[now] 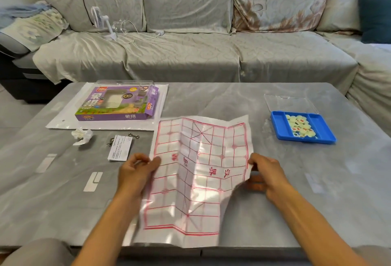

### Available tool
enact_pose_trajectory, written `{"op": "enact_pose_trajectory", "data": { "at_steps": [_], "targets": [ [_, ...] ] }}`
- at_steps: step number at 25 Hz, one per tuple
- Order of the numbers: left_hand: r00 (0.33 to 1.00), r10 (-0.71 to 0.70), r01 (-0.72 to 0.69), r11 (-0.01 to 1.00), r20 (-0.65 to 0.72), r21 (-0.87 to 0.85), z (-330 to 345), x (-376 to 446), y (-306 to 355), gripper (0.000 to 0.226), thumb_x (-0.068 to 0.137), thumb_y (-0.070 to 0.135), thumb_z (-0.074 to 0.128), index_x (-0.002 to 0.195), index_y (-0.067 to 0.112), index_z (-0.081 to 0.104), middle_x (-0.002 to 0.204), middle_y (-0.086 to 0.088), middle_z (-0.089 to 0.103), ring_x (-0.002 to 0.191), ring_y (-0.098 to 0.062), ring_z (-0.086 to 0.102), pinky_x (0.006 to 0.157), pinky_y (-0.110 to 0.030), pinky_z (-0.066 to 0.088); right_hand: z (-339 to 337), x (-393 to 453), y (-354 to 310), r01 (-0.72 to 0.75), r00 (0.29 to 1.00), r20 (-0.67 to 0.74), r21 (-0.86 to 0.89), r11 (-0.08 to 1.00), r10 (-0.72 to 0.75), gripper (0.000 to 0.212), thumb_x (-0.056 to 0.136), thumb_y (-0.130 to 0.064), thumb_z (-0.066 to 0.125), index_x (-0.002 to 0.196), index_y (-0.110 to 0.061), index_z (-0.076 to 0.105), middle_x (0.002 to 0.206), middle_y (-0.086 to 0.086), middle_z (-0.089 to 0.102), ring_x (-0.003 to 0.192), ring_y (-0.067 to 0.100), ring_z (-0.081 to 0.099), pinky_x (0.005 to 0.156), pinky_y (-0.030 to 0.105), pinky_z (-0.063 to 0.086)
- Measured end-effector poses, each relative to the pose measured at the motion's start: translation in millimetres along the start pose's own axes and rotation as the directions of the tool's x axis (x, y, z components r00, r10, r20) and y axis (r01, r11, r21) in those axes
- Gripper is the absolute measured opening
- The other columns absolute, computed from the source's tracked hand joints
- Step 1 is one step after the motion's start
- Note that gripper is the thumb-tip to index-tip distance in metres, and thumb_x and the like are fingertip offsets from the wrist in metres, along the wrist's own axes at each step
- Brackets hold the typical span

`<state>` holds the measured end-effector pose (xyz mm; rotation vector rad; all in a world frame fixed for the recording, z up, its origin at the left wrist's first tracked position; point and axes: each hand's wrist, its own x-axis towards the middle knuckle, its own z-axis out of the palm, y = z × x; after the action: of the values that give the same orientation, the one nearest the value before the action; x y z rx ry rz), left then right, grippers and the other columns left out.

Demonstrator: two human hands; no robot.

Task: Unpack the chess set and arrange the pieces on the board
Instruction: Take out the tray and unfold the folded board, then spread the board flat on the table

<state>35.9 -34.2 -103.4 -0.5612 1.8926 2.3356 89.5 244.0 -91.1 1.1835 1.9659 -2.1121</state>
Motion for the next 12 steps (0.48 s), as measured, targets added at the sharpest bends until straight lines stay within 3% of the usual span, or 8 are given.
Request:
{"op": "enact_pose_trajectory", "data": {
  "at_steps": [3,5,7,9,10,12],
  "targets": [
    [0.998,0.062,-0.06,0.903,0.008,0.425,-34.6,20.8,-0.8,0.019,0.074,-0.004,0.075,0.074,0.009,0.061,0.071,-0.006,0.064,0.069,-0.024,0.058,0.066,-0.027,0.047,-15.3,21.0,-11.9,-0.012,1.0,-0.013,-0.33,0.944,0.008,0.013,0.088,-0.012,0.055,0.078,-0.004,0.059,0.05,0.007,0.06,0.04,0.016,0.058,0.04,0.022,0.047],
    [0.987,0.127,-0.159,0.731,0.097,0.664,-37.9,25.1,-8.6,0.016,0.077,0.0,0.073,0.071,0.013,0.065,0.072,-0.002,0.068,0.073,-0.024,0.063,0.065,-0.027,0.047,-14.2,38.5,-12.8,0.026,0.999,-0.024,-0.58,0.814,-0.048,0.017,0.092,-0.017,0.056,0.087,-0.003,0.062,0.065,0.009,0.065,0.053,0.017,0.064,0.046,0.025,0.048],
    [0.948,0.282,-0.277,0.487,0.151,0.828,-26.0,21.5,-15.5,0.015,0.081,0.006,0.069,0.075,0.019,0.065,0.084,0.001,0.067,0.081,-0.023,0.063,0.066,-0.028,0.048,-10.5,56.3,-6.7,0.107,0.982,-0.013,-0.782,0.614,-0.188,0.019,0.095,-0.025,0.054,0.089,-0.009,0.062,0.077,0.007,0.065,0.069,0.018,0.063,0.061,0.027,0.049],
    [0.814,0.466,-0.446,0.119,0.347,0.887,-6.1,11.9,-23.4,0.013,0.084,0.013,0.068,0.095,0.021,0.066,0.109,-0.001,0.062,0.099,-0.026,0.058,0.078,-0.035,0.049,-7.8,65.9,-2.5,0.135,0.955,-0.017,-0.866,0.482,-0.297,0.019,0.096,-0.029,0.051,0.092,-0.013,0.061,0.08,0.002,0.062,0.072,0.015,0.059,0.067,0.027,0.048],
    [0.757,0.433,-0.542,-0.001,0.489,0.84,5.6,6.5,-32.3,0.022,0.087,0.022,0.065,0.109,0.022,0.063,0.125,-0.002,0.056,0.113,-0.028,0.053,0.089,-0.039,0.047,-8.3,68.6,-2.2,0.123,0.95,-0.03,-0.878,0.462,-0.311,0.019,0.097,-0.03,0.05,0.095,-0.013,0.061,0.081,0.001,0.061,0.072,0.014,0.058,0.07,0.028,0.049],
    [0.738,0.173,-0.651,-0.069,0.652,0.756,28.9,-8.3,-53.5,0.05,0.095,0.052,0.041,0.141,0.031,0.037,0.158,0.002,0.02,0.145,-0.028,0.02,0.115,-0.045,0.023,-9.9,64.2,-3.5,0.089,0.928,-0.08,-0.9,0.427,-0.363,0.016,0.095,-0.027,0.052,0.101,-0.013,0.057,0.089,0.001,0.06,0.076,0.014,0.055,0.07,0.029,0.047]
  ]
}}
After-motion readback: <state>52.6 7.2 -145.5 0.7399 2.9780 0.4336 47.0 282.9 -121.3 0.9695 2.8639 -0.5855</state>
